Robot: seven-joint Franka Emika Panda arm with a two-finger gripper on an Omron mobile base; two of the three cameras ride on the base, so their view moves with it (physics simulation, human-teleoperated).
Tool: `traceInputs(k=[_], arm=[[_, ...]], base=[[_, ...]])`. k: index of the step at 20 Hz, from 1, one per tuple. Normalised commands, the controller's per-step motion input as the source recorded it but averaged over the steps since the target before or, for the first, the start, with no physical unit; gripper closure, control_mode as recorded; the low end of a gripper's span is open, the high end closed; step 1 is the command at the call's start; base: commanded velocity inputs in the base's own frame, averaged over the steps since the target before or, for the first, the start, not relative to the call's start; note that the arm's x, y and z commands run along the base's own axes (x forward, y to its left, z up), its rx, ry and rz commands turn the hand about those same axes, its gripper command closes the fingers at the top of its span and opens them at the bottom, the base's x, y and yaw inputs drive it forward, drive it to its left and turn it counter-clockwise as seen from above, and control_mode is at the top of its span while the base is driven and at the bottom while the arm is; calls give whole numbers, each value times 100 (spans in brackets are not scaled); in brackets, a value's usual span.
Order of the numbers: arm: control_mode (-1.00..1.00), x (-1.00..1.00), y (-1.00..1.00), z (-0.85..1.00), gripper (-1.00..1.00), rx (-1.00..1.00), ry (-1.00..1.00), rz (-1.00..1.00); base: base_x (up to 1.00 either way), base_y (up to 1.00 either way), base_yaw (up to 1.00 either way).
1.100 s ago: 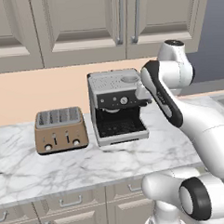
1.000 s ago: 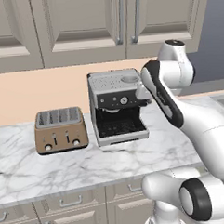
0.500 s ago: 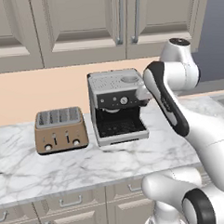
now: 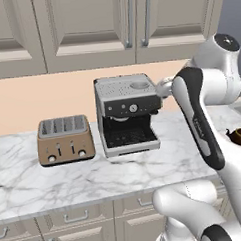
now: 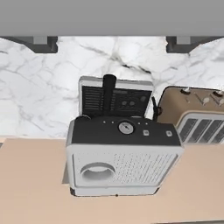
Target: Open the cabinet. Pick the soap dispenser and place it next to the sink. Then close the cabinet.
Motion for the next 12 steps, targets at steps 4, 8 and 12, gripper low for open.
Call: traceInputs(k=[4, 8, 12], arm=[[-100, -5, 26, 67, -100, 0, -32, -1], [-100, -8, 32, 66, -100, 0, -27, -8], [-100, -7, 21, 58, -100, 0, -26, -14]], base=[[0, 0, 0], [0, 0, 0], [0, 0, 0]])
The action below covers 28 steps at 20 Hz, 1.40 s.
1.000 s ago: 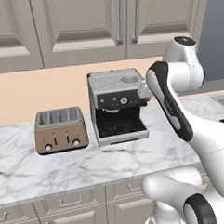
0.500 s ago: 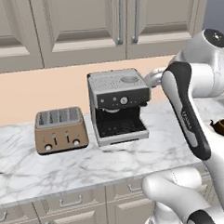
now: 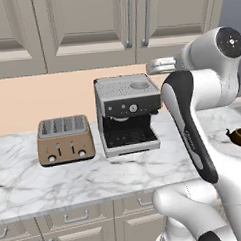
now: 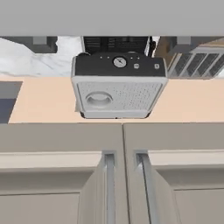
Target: Open the cabinet. Pick the soap dispenser and place it next to the sink. Then close the cabinet.
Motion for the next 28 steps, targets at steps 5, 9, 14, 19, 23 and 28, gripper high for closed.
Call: traceInputs(k=[5, 9, 14, 19, 23, 28], arm=[[-100, -6, 2, 32, -100, 13, -6, -6], [-100, -13, -4, 41, -100, 13, 0, 0], [-100, -7, -16, 35, -100, 16, -9, 6], [-100, 2, -28, 7, -100, 0, -1, 5], [-100, 0, -28, 0, -100, 0, 0, 4], [-100, 15, 1, 11, -100, -3, 0, 0]], base=[[0, 0, 0], [0, 0, 0], [0, 0, 0], [0, 0, 0], [0, 0, 0], [0, 0, 0]])
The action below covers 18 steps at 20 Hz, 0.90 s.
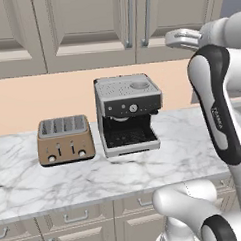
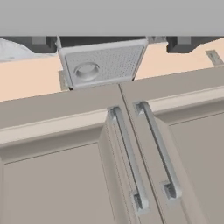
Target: Open the cabinet. Pick the soap dispenser and place it next to the sink. Then close the cabinet.
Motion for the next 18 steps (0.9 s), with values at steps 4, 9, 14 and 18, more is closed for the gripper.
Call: traceInputs(k=[4, 9, 14, 18], arm=[[-100, 6, 27, 18, -100, -11, 0, 0], [-100, 19, 31, 5, -100, -10, 0, -1], [-100, 42, 0, 0, -100, 0, 0, 0], [-100, 42, 0, 0, -100, 0, 0, 0]], base=[[0, 0, 0], [0, 0, 0], [0, 0, 0], [0, 0, 0]])
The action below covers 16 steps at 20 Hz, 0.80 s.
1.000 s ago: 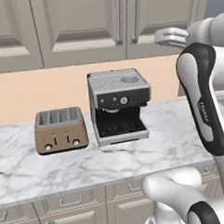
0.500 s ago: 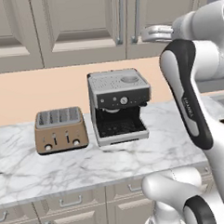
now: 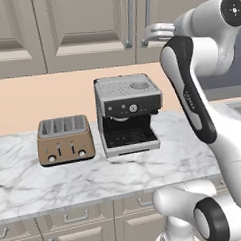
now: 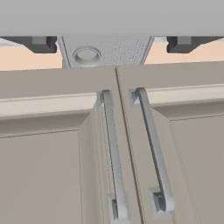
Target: Open the cabinet. Pick the soap dispenser and place it next to the sink. Then close the cabinet.
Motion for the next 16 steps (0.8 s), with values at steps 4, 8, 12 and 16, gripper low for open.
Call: traceInputs(k=[4, 8, 12, 16], arm=[[-100, 35, 0, 0, -100, 0, 0, -1], [-100, 28, 0, 0, -100, 0, 0, 0], [-100, 52, 0, 0, -100, 0, 0, 0], [-100, 32, 0, 0, -100, 0, 0, 0]], base=[[0, 0, 0], [0, 0, 0], [0, 0, 0], [0, 0, 0]])
